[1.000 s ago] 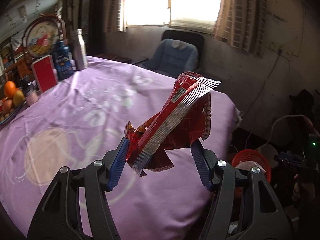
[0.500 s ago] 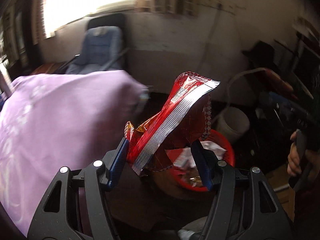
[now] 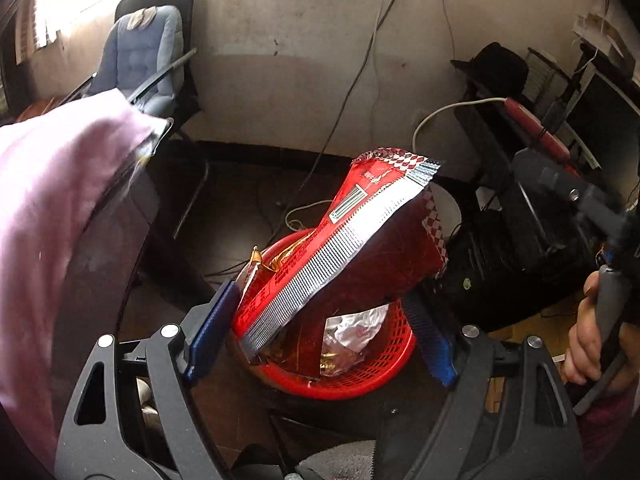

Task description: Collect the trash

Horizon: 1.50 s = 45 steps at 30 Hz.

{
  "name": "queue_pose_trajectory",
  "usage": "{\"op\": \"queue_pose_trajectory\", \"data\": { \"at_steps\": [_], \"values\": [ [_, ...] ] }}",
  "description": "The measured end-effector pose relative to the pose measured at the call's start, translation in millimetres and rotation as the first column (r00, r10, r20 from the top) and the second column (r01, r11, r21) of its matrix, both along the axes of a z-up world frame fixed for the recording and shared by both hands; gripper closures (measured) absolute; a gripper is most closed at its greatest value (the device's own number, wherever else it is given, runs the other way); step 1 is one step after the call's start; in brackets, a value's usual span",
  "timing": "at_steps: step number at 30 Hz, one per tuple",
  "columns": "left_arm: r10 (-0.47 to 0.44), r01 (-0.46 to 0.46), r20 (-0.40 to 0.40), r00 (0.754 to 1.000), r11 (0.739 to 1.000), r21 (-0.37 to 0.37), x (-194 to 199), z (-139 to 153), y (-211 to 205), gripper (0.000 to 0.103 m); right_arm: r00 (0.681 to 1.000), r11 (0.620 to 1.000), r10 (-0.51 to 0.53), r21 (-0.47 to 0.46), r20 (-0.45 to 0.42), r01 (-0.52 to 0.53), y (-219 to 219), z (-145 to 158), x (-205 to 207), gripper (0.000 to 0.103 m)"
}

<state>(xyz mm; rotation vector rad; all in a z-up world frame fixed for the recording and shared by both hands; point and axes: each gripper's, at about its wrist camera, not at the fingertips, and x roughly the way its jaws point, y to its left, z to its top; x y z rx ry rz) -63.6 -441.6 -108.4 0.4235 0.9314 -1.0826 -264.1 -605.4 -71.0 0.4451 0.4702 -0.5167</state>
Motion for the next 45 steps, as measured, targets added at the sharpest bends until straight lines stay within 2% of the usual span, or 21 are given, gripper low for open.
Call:
{"op": "queue_pose_trajectory", "data": {
  "at_steps": [5,11,15,17,21,28,36,45],
  "values": [
    [0.005,-0.005,-0.009,1.0,1.0,0.009,-2.0,-4.4,1.7,0.023,1.0,1.0,0.026,-0.008,-0.012,-0.026,8.0,-0.7,8.0,0.02],
    [-0.004,0.003,0.024,1.0,1.0,0.021,-6.2,-10.7,-3.3,0.023,0.999,0.999,0.039,-0.013,-0.019,-0.04,10.5,-1.2,11.1,0.02],
    [-0.016,0.015,0.014,1.0,0.999,0.049,-3.8,-23.3,-18.4,0.017,1.0,1.0,0.015,-0.003,-0.02,-0.015,2.5,-4.2,6.7,0.019],
    [-0.034,0.033,0.005,0.999,0.997,0.068,-3.4,-30.9,-28.5,0.009,1.0,1.0,0.0,0.009,-0.015,0.0,-3.3,-5.7,1.9,0.019],
    [-0.068,0.069,-0.014,0.998,0.993,0.093,-8.4,-38.2,-43.7,0.007,1.0,1.0,-0.015,0.027,-0.013,0.015,-11.0,-9.3,-4.3,0.019],
    [-0.069,0.062,0.052,0.996,0.992,0.112,-14.7,-34.4,-43.0,0.007,1.0,0.999,-0.015,0.052,-0.016,0.015,-13.7,-13.8,-5.6,0.018],
    [-0.016,0.008,0.11,0.994,0.997,0.078,-15.0,-16.9,-16.3,0.007,1.0,0.999,-0.008,0.044,-0.019,0.009,1.2,5.9,-0.2,0.012],
    [0.044,-0.04,0.164,0.985,0.999,-0.03,-12.1,22.7,35.0,0.007,1.0,1.0,0.0,-0.03,-0.026,0.0,49.3,51.2,18.8,0.008]
  ]
}}
